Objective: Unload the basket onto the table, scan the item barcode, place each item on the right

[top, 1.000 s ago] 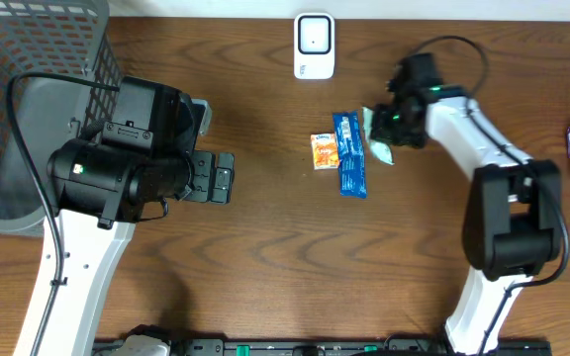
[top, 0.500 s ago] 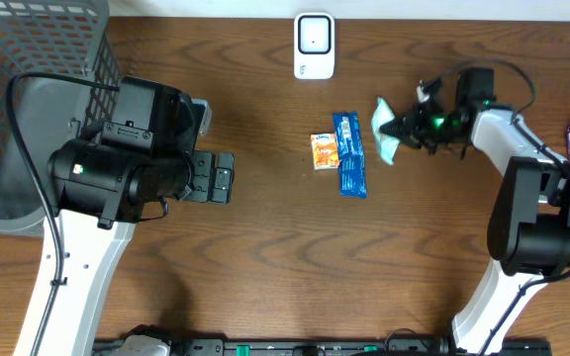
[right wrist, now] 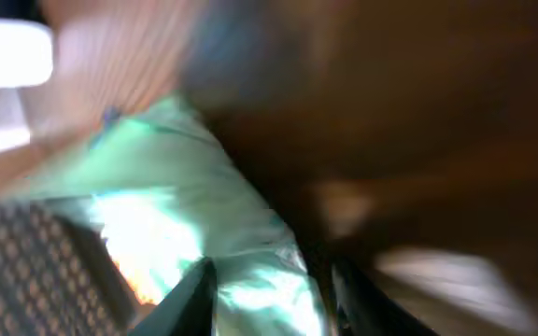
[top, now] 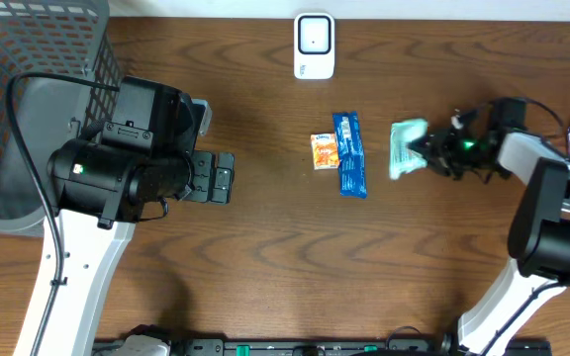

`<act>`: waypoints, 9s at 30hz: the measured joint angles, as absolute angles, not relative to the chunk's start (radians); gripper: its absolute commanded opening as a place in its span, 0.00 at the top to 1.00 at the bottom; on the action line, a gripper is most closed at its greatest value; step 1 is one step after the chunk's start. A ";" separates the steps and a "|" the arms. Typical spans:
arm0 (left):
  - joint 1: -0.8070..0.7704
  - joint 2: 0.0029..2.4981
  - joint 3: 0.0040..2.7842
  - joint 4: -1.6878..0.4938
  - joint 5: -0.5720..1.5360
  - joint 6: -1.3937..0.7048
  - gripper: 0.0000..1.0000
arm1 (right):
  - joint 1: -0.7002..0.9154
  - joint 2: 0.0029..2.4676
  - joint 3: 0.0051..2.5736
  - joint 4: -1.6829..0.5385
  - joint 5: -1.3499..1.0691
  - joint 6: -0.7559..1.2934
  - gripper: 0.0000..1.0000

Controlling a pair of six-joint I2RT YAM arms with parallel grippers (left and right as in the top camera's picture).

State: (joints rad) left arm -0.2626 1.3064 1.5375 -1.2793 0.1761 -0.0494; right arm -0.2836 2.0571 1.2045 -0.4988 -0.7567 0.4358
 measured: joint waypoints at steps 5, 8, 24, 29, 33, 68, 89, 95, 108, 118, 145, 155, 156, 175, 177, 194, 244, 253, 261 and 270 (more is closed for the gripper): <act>-0.263 1.306 1.538 -1.279 0.176 -0.049 0.02 | -0.332 2.057 1.287 -0.676 -0.650 0.403 0.62; -0.263 1.306 1.538 -1.279 0.176 -0.049 0.02 | -0.332 2.057 1.346 -0.778 -0.567 0.378 0.67; -0.263 1.306 1.538 -1.279 0.176 -0.049 0.02 | -0.107 2.050 1.474 -0.811 -0.462 0.286 0.99; -0.263 1.306 1.538 -1.279 0.176 -0.049 0.02 | -0.042 2.049 1.474 -0.799 -0.354 0.299 0.99; -0.263 1.306 1.538 -1.279 0.176 -0.049 0.02 | -0.040 2.046 1.475 -0.800 -0.309 0.307 0.99; -0.263 1.306 1.538 -1.279 0.176 -0.049 0.02 | 0.026 2.030 1.404 -0.677 -0.273 0.266 0.99; -0.263 1.306 1.538 -1.279 0.176 -0.049 0.02 | 0.052 2.006 1.580 -0.893 -0.168 0.288 0.99; -0.263 1.306 1.538 -1.279 0.176 -0.049 0.02 | 0.099 2.006 1.542 -0.796 -0.203 0.289 0.99; -0.263 1.306 1.538 -1.279 0.176 -0.049 0.02 | 0.117 1.996 1.367 -0.725 -0.096 0.365 0.99; -0.263 1.306 1.538 -1.279 0.176 -0.049 0.02 | 0.111 1.996 1.492 -0.906 -0.034 0.385 0.54; -0.263 1.306 1.538 -1.279 0.176 -0.049 0.02 | 0.204 1.996 1.353 -0.666 0.047 0.402 0.22; -0.263 1.306 1.538 -1.280 0.176 -0.049 0.02 | 0.258 2.044 1.357 -0.661 0.191 0.406 0.26; -0.263 1.306 1.538 -1.279 0.176 -0.049 0.02 | 0.257 2.048 1.360 -0.661 0.193 0.405 0.33; -0.263 1.306 1.538 -1.279 0.176 -0.049 0.02 | 0.252 2.103 1.642 -0.731 0.185 0.386 0.78; -0.263 1.306 1.538 -1.279 0.176 -0.049 0.02 | 0.252 2.103 1.695 -0.663 0.149 0.375 0.83; -0.263 1.306 1.538 -1.279 0.176 -0.049 0.02 | 0.319 2.141 1.868 -0.301 -0.007 0.421 0.99; -0.263 1.306 1.538 -1.279 0.176 -0.049 0.02 | -0.118 2.400 2.492 -1.151 0.069 0.435 0.99; -0.263 1.306 1.538 -1.279 0.176 -0.049 0.02 | -0.380 2.400 2.391 -1.246 0.199 0.377 0.91; -0.263 1.306 1.538 -1.279 0.176 -0.049 0.02 | -0.535 2.400 2.165 -1.109 0.055 0.212 0.89; -0.263 1.306 1.538 -1.279 0.176 -0.049 0.02 | -0.546 2.395 1.993 -0.998 -0.002 0.102 0.75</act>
